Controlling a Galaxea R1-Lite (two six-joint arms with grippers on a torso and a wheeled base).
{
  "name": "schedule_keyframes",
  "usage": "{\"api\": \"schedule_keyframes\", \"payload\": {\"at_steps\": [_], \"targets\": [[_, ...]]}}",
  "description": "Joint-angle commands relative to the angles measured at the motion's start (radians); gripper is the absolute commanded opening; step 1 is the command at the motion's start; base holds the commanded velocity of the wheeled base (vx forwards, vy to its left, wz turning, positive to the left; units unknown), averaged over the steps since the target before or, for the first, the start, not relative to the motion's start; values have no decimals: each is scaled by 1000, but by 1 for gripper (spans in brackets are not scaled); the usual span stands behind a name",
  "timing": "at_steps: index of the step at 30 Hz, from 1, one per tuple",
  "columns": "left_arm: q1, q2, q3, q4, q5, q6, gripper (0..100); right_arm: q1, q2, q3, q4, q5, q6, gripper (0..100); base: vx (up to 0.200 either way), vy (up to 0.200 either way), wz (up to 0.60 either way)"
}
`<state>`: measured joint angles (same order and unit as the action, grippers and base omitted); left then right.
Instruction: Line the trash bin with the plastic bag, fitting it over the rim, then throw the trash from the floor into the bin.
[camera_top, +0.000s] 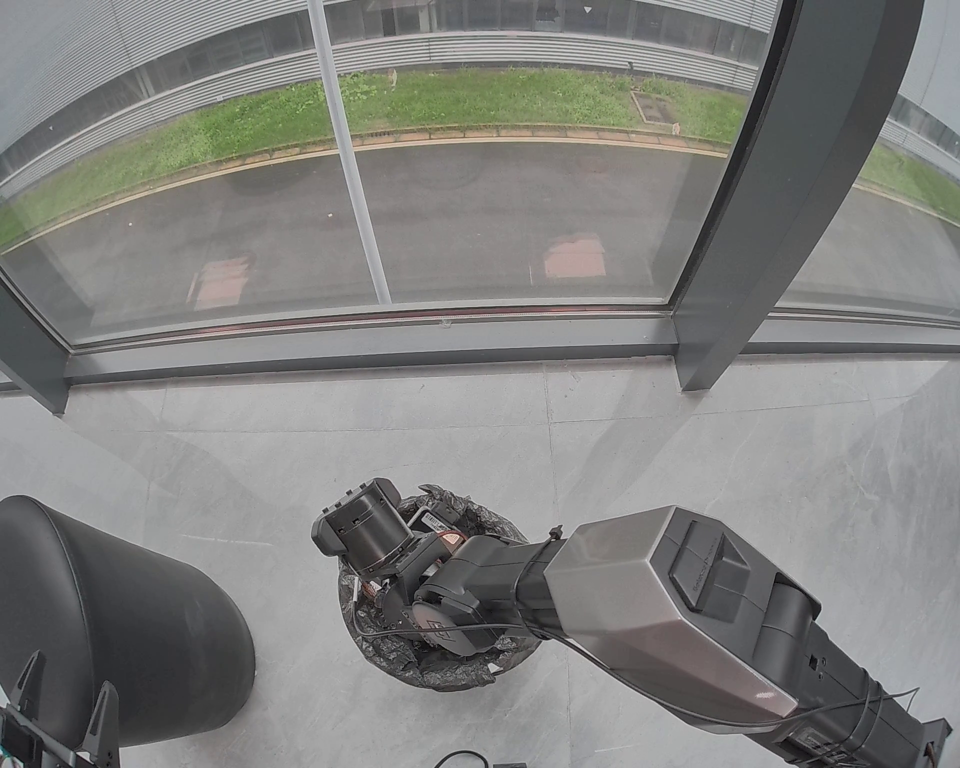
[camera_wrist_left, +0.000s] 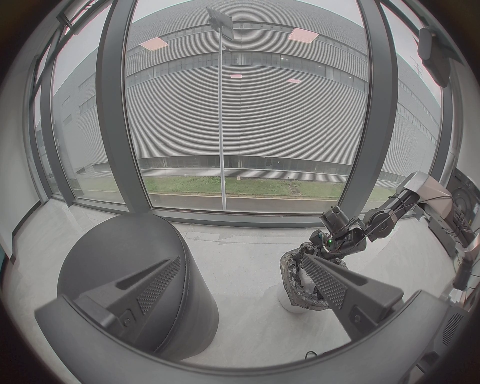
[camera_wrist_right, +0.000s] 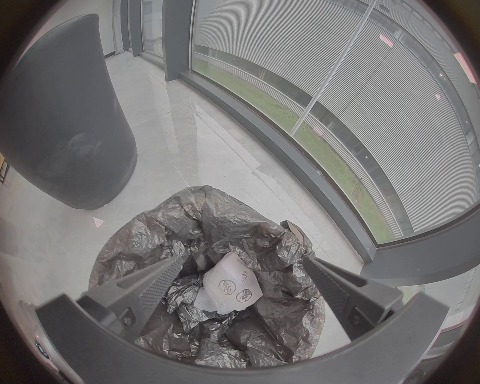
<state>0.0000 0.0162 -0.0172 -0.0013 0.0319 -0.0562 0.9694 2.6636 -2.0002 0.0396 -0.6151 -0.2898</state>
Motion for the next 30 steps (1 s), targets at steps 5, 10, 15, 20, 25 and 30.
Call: {"api": "schedule_keyframes", "payload": {"at_steps": [5, 10, 15, 20, 25, 30], "targets": [[0, -15, 16, 0, 0, -1, 100, 0, 4, 0, -4, -2, -2, 100, 0, 0, 0], [0, -13, 16, 0, 0, -1, 100, 5, -2, 0, 2, -2, -8, 100, 0, 0, 0], [0, -15, 16, 0, 0, -1, 100, 5, 2, 0, 0, -2, -9, 0, 0, 0, 0], [0, -15, 16, 0, 0, -1, 100, 11, 2, 0, 0, -2, -11, 0, 0, 0, 0], [0, -15, 16, 0, 0, -1, 100, 11, -1, 0, 0, -2, -11, 0, 0, 0, 0], [0, -15, 16, 0, 0, -1, 100, 12, -8, 0, 14, -14, -11, 0, 0, 0, 0]]}}
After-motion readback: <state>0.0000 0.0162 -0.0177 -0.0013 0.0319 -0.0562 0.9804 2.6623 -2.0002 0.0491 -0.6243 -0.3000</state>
